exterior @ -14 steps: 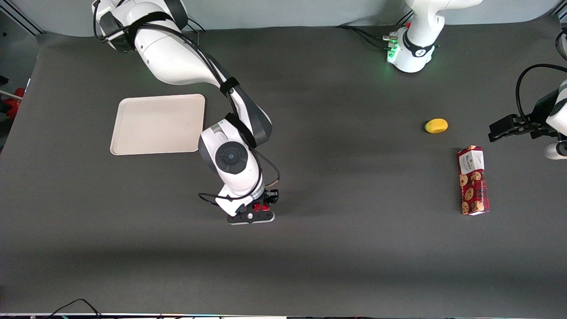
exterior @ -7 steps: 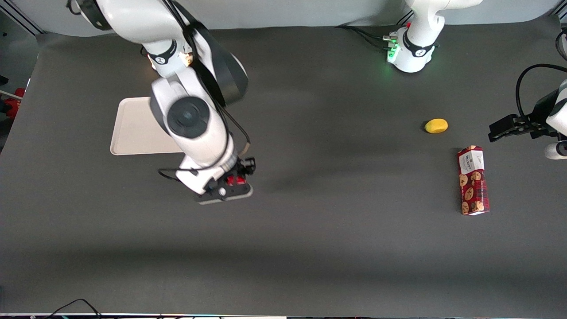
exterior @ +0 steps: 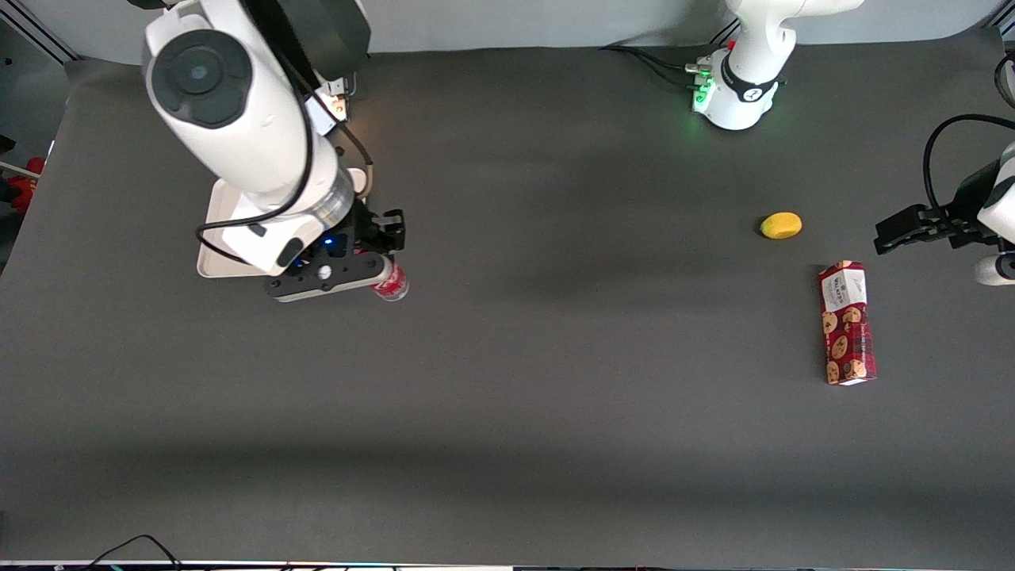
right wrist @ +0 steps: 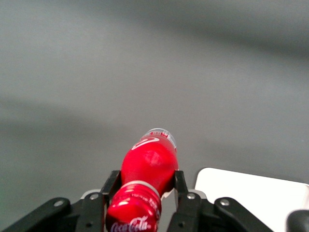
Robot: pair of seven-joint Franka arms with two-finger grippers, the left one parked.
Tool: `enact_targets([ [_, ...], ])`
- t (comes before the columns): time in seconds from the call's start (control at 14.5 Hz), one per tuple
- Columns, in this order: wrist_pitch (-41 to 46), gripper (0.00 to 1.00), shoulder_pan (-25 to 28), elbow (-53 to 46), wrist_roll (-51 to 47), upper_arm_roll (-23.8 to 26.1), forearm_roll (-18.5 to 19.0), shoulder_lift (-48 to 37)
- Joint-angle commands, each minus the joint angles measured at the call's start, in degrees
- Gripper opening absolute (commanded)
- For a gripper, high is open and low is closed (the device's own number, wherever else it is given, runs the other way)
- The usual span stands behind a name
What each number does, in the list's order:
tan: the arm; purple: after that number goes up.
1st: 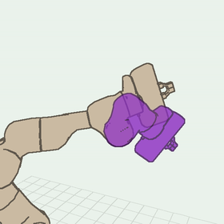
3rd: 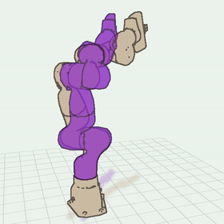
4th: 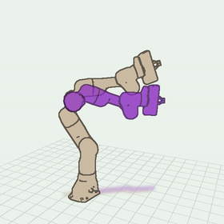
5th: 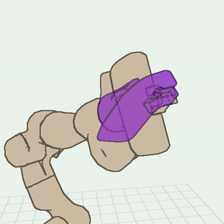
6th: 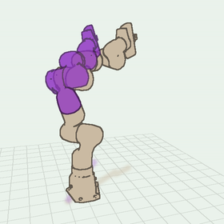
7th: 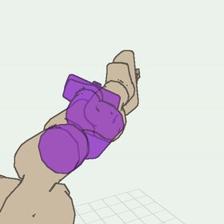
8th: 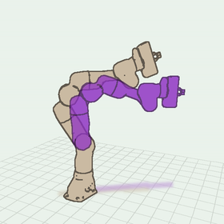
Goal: Place coke bottle on tray
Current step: 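Lift the bottle and carry it toward the white tray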
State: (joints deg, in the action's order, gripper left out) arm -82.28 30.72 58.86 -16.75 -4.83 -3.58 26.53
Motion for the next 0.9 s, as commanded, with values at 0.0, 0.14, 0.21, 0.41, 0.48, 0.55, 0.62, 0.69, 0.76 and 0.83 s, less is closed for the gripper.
enact_targets([
  [0.0, -2.8, 0.0, -2.3, 11.9, 4.2, -0.7, 0.7, -6.1],
  [0.14, -10.1, 0.0, -4.3, 26.3, 8.5, -0.7, 3.4, -14.3],
  [0.21, -13.0, 0.0, -5.1, 32.1, 10.1, -0.8, 4.5, -17.4],
  [0.41, -19.1, 0.0, -7.9, 47.4, 15.6, -1.8, 7.4, -26.4],
  [0.48, -21.6, 0.0, -10.0, 52.6, 17.5, -1.8, 8.1, -29.6],
  [0.55, -24.5, 0.0, -12.4, 58.3, 20.2, -1.8, 8.2, -32.6],
  [0.62, -27.6, 0.0, -14.3, 63.5, 22.9, -1.8, 8.2, -35.6],
  [0.69, -29.2, 0.0, -16.6, 67.2, 25.5, -1.8, 8.5, -37.6],
  [0.76, -30.0, 0.0, -19.5, 69.4, 28.1, -1.6, 8.7, -38.7],
  [0.83, -31.0, 0.0, -22.5, 71.4, 31.2, -1.4, 8.7, -39.2],
])
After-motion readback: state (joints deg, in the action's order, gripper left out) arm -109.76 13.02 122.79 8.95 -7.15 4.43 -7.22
